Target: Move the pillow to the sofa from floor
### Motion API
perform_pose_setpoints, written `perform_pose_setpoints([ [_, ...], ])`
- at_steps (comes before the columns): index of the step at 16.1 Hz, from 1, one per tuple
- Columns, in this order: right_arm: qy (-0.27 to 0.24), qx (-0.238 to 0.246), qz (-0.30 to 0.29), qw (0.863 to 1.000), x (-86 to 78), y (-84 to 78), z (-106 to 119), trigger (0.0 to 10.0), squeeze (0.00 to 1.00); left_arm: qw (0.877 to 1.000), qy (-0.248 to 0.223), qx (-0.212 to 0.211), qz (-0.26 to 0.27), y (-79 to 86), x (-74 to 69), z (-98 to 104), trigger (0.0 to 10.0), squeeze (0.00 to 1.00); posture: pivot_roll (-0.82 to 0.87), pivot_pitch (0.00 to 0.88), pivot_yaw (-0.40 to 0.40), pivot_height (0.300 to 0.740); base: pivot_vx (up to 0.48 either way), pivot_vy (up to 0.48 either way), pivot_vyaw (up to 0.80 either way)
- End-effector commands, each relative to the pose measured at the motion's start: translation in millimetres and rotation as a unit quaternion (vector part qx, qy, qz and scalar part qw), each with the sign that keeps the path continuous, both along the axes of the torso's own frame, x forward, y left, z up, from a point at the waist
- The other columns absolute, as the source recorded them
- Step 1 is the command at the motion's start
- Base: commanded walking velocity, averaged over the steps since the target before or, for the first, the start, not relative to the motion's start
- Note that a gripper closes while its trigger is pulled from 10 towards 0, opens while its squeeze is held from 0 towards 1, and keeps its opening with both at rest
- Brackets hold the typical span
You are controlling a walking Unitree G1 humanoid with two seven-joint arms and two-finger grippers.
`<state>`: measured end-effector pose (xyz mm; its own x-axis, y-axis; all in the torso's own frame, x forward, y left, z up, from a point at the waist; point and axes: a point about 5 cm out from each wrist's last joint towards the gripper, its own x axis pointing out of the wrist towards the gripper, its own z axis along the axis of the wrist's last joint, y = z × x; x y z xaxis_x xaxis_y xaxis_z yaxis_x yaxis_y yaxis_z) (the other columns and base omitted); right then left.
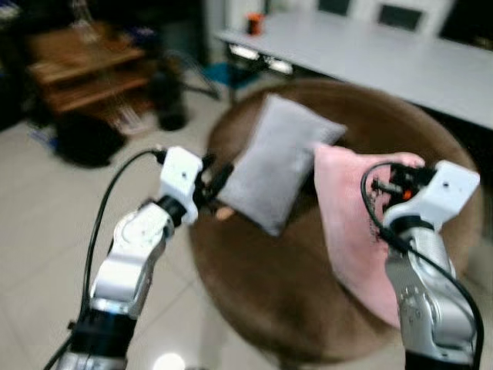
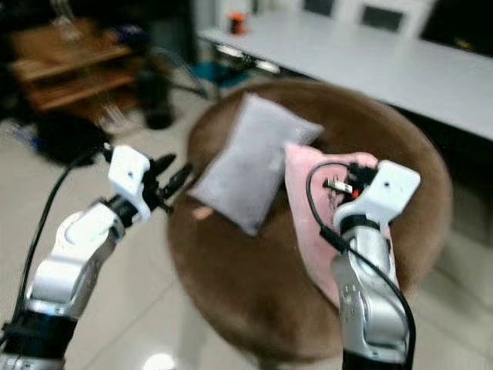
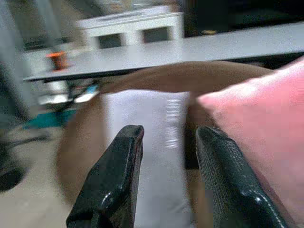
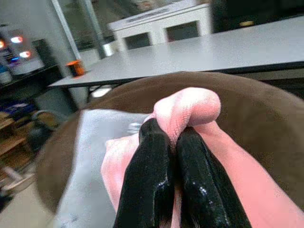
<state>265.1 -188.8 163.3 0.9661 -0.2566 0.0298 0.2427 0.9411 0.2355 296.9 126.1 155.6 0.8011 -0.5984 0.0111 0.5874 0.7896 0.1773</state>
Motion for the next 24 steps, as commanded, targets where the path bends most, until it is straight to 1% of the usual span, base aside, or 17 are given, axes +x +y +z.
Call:
perform_pose_setpoints([
  [1,-0.011,0.005,0.013,1.0,2.1,1.5,6.1,10.0,0.0,0.998,0.018,0.013,-0.051,-12.0,-8.3,-6.1,10.0,0.0,0.02,0.01,-0.014,0.74,0.0,0.0,0.0],
  [3,-0.012,0.017,0.054,0.998,7.8,14.5,6.6,10.0,0.0,0.994,0.037,0.032,-0.097,-10.9,-15.4,-10.7,10.0,0.0,0.03,0.023,-0.007,0.74,0.0,0.0,0.0],
  [5,-0.024,0.028,0.075,0.997,14.3,19.6,13.3,10.0,0.0,0.991,0.048,0.039,-0.122,-8.2,-18.8,-11.6,10.0,0.0,0.03,0.036,-0.006,0.74,0.0,0.0,0.0],
  [8,-0.057,0.059,0.1,0.992,24.4,23.8,38.2,10.0,0.0,0.984,0.075,0.038,-0.16,-1.0,-24.5,-8.4,10.0,0.0,0.04,0.055,-0.007,0.74,0.0,0.0,0.0],
  [9,-0.085,0.104,0.13,0.982,34.1,30.2,60.7,10.0,0.0,0.978,0.09,0.047,-0.18,8.8,-26.1,-5.7,10.0,0.0,0.04,0.065,-0.008,0.74,0.0,0.0,0.0],
  [11,-0.086,0.13,0.14,0.978,44.6,31.6,63.7,10.0,0.0,0.976,0.1,0.054,-0.187,16.1,-27.2,-5.1,10.0,0.0,0.04,0.076,-0.016,0.74,0.0,0.0,0.0],
  [12,-0.076,0.121,0.138,0.98,50.2,30.8,60.2,10.0,0.0,0.975,0.105,0.055,-0.188,18.9,-28.7,-4.5,10.0,0.0,0.05,0.083,-0.019,0.74,0.0,0.0,0.0],
  [13,-0.064,0.106,0.13,0.984,55.2,29.4,54.5,10.0,0.0,0.974,0.109,0.055,-0.188,20.6,-29.8,-4.2,10.0,0.0,0.06,0.093,-0.021,0.74,0.0,0.0,0.0],
  [15,0.009,0.044,0.078,0.996,69.4,24.3,23.5,10.0,0.0,0.97,0.13,0.054,-0.197,26.5,-40.4,-6.0,10.0,0.0,0.08,0.115,-0.008,0.74,0.0,0.0,0.0],
  [16,0.028,0.035,0.058,0.997,73.9,21.2,13.8,10.0,0.0,0.968,0.135,0.054,-0.204,27.1,-43.6,-5.4,10.0,0.0,0.09,0.12,-0.003,0.74,0.0,0.0,0.0],
  [17,0.064,0.035,-0.005,0.997,83.9,8.4,-7.7,10.0,0.0,0.965,0.142,0.054,-0.214,28.0,-47.5,-2.2,10.0,0.0,0.1,0.141,0.0,0.74,0.0,0.0,0.0],
  [18,0.072,0.036,-0.032,0.996,88.0,0.3,-16.7,10.0,0.0,0.965,0.14,0.06,-0.213,29.5,-47.2,-1.8,10.0,0.0,0.11,0.143,0.0,0.74,0.0,0.0,0.0],
  [20,0.083,0.009,-0.093,0.992,93.0,-19.7,-26.0,10.0,0.0,0.965,0.14,0.063,-0.212,31.1,-47.1,-0.2,10.0,0.0,0.12,0.147,0.005,0.74,0.0,0.0,0.0],
  [21,0.084,-0.002,-0.132,0.988,93.4,-34.2,-27.3,10.0,0.0,0.965,0.142,0.063,-0.213,31.5,-47.7,0.6,10.0,0.0,0.13,0.148,0.007,0.74,0.0,0.0,0.0],
  [22,0.081,-0.007,-0.162,0.983,92.8,-45.7,-26.5,10.0,0.93,0.964,0.143,0.063,-0.213,31.6,-48.6,0.9,10.0,0.0,0.13,0.144,0.008,0.74,0.0,0.0,0.0],
  [23,0.066,0.001,-0.185,0.98,93.0,-57.4,-24.2,10.0,1.0,0.964,0.145,0.062,-0.213,31.6,-48.6,1.4,10.0,0.0,0.13,0.142,0.007,0.74,0.0,0.0,0.0],
  [24,0.056,-0.014,-0.204,0.977,92.1,-67.2,-20.0,10.0,1.0,0.965,0.142,0.063,-0.212,30.8,-47.2,1.5,10.0,0.0,0.13,0.141,0.007,0.74,0.0,0.0,0.0],
])
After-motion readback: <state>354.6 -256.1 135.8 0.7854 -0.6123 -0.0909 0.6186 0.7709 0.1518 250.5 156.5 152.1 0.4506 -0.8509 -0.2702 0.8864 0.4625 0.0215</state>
